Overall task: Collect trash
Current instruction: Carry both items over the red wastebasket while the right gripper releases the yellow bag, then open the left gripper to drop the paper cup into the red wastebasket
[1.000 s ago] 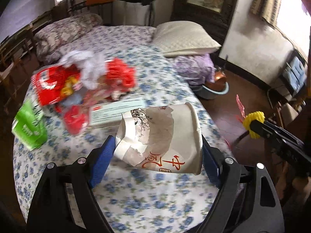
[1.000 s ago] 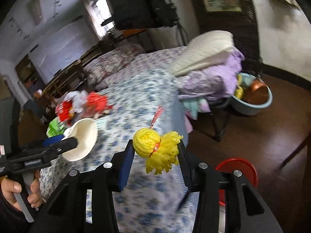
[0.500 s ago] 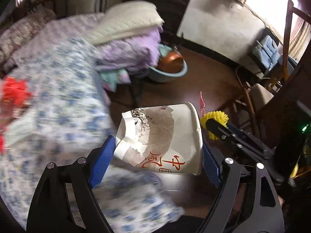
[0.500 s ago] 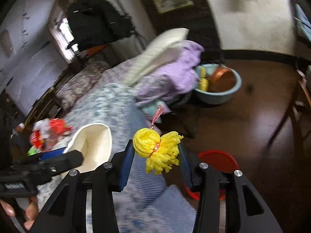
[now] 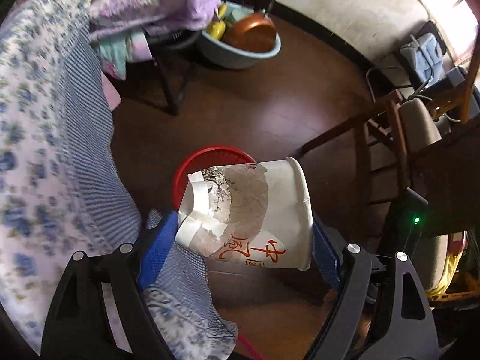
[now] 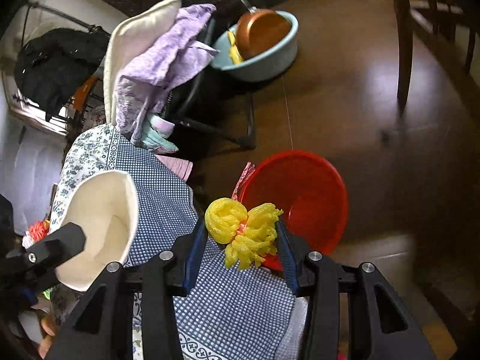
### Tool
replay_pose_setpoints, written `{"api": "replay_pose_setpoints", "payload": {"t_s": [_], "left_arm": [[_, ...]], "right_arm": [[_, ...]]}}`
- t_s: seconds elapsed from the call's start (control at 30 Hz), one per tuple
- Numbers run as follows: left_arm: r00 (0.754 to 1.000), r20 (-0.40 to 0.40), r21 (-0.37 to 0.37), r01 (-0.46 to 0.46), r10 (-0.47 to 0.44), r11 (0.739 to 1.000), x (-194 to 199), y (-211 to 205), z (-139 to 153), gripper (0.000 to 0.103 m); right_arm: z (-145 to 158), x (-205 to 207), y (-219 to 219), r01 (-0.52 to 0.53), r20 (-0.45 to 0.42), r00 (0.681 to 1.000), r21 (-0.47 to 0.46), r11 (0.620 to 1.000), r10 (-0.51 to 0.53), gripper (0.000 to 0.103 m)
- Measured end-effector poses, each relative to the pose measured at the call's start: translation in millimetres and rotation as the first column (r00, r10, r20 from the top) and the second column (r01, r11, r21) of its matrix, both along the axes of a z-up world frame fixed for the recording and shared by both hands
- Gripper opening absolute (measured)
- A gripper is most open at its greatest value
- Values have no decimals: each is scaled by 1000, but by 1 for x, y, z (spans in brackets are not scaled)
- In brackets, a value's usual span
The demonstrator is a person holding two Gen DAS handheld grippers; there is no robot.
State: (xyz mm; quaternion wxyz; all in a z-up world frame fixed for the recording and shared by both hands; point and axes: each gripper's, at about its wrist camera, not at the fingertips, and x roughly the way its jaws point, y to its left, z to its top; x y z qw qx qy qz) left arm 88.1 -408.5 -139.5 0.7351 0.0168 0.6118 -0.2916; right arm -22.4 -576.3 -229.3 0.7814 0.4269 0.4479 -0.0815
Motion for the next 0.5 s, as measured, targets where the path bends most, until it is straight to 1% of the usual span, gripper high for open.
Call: {"api": "replay_pose_setpoints", "payload": {"t_s": [0.03, 0.13, 0.2, 0.27, 0.33, 0.37, 0.4, 0.43, 0.47, 0.5], "left_arm": [[1000, -9, -9, 6, -6, 1000, 1, -4, -3, 81], [1000, 1, 33, 5, -5, 999, 4, -18, -16, 81], [1000, -28, 34, 6, -5, 999, 6, -23, -26, 81], [999, -35, 51, -4, 6, 999, 10, -27, -34, 81], [999, -49, 53, -13, 16, 998, 15, -31, -40, 81], [998, -63, 44, -17, 20, 999, 17, -32, -42, 81], [996, -85, 31, -28, 31, 999, 20, -34, -45, 81], [995, -96, 26, -36, 38, 999, 22, -34, -47, 81], [993, -106, 25, -43, 45, 999, 24, -36, -49, 82], [992, -116, 26, -47, 50, 999, 26, -37, -51, 84]], "right_arm": [[-4, 0, -1, 0, -5, 1000, 3, 1000, 0, 45], [-16, 5, -1, -7, -25, 1000, -2, 1000, 7, 46], [-24, 4, -3, -8, -32, 999, 4, 1000, 8, 46], [-32, 5, -3, -12, -38, 999, 7, 1000, 12, 46], [-37, 6, -3, -19, -42, 999, 5, 1000, 19, 49], [-40, 8, 0, -28, -43, 999, -9, 1000, 28, 54], [-41, 9, 1, -33, -42, 999, -23, 999, 32, 64], [-43, 9, 2, -30, -43, 999, -41, 999, 29, 70], [-44, 11, 3, -19, -41, 999, -54, 998, 17, 79], [-44, 9, 3, -4, -38, 999, -65, 998, 1, 84]]}}
